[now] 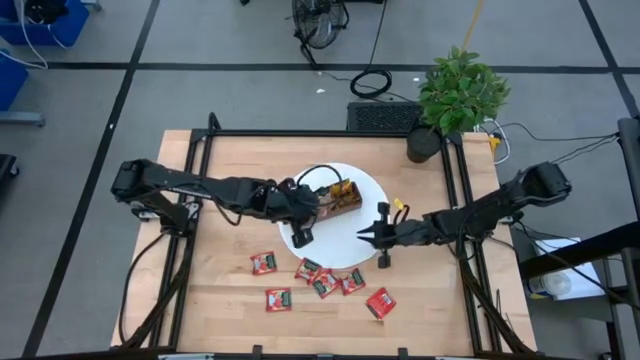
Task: Pick & Place Tea
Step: Put the red tea bag into the left section of the wooden organizer
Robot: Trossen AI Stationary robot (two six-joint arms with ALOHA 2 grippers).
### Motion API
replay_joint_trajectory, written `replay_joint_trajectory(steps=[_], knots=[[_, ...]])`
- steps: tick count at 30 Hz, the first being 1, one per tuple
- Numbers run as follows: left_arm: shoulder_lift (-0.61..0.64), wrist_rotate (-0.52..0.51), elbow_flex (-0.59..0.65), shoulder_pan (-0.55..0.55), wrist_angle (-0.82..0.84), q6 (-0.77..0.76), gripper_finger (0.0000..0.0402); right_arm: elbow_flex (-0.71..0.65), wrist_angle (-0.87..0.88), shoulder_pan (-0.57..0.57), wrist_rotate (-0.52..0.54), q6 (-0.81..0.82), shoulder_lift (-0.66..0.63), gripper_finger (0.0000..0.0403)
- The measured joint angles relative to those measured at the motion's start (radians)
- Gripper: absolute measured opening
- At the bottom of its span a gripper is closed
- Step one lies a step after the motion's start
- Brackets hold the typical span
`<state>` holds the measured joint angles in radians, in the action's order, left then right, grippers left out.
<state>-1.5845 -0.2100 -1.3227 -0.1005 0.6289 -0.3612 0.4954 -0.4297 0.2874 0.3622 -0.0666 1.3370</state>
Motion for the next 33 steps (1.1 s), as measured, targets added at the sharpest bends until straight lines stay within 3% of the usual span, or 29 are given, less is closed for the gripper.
replay_joint_trajectory(steps=[5, 9, 23, 27, 33], knots=[[0.009, 0.054, 0.005, 0.036, 0.237, 0.048, 0.0001, 0.002, -0.022, 0.001, -0.001, -0.018, -0.002, 0.0024], [-0.011, 0.239, 0.004, 0.132, 0.313, 0.075, 0.0, 0.005, -0.073, 0.0, 0.001, -0.055, -0.028, 0.0017], [-0.054, 0.438, 0.004, 0.379, 0.316, 0.336, 0.0, 0.004, -0.023, 0.002, 0.001, -0.051, -0.087, 0.0009], [-0.112, 0.507, 0.004, 0.402, 0.312, 0.383, 0.0, 0.004, -0.003, 0.002, 0.001, -0.052, -0.087, 0.0006], [-0.196, 0.498, 0.004, 0.411, 0.344, 0.385, 0.0, 0.005, -0.006, 0.001, 0.001, -0.053, -0.088, 0.0006]])
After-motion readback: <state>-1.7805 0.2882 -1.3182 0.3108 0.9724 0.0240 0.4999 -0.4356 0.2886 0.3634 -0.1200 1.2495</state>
